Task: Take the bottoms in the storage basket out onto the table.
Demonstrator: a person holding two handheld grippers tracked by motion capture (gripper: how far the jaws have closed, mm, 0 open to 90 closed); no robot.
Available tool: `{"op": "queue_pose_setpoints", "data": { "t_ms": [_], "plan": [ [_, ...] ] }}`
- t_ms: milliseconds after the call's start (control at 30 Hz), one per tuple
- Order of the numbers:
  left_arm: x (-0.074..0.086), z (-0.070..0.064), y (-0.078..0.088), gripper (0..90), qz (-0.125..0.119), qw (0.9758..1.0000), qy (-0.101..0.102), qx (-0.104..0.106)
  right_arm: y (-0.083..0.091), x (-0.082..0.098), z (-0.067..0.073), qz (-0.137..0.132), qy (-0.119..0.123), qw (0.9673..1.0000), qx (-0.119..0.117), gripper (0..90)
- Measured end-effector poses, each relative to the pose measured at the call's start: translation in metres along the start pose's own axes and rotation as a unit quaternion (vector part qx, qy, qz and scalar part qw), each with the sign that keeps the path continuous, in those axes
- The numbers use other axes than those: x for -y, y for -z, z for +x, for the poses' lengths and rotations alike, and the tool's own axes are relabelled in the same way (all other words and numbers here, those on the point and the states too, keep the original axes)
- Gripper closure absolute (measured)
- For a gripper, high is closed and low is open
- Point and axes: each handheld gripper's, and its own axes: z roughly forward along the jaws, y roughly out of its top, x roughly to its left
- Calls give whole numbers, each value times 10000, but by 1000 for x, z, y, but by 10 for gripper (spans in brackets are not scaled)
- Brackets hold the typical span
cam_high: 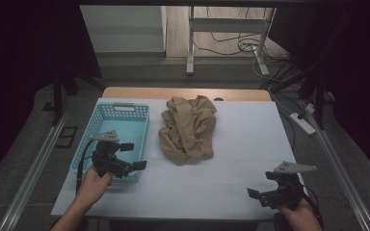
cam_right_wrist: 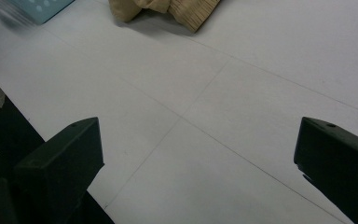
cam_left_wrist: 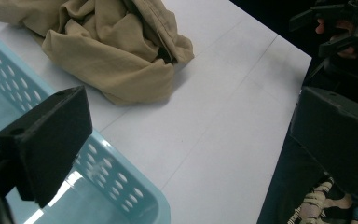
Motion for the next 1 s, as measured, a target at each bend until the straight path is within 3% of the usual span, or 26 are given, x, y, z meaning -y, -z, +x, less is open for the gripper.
{"op": "queue_pose_setpoints", "data": {
  "t_ms": [1000],
  "plan": [
    [42, -7, 36, 0, -292, 9992, 176, -215, 0, 0, 0, 10, 2, 10000, 11, 12]
  ]
}}
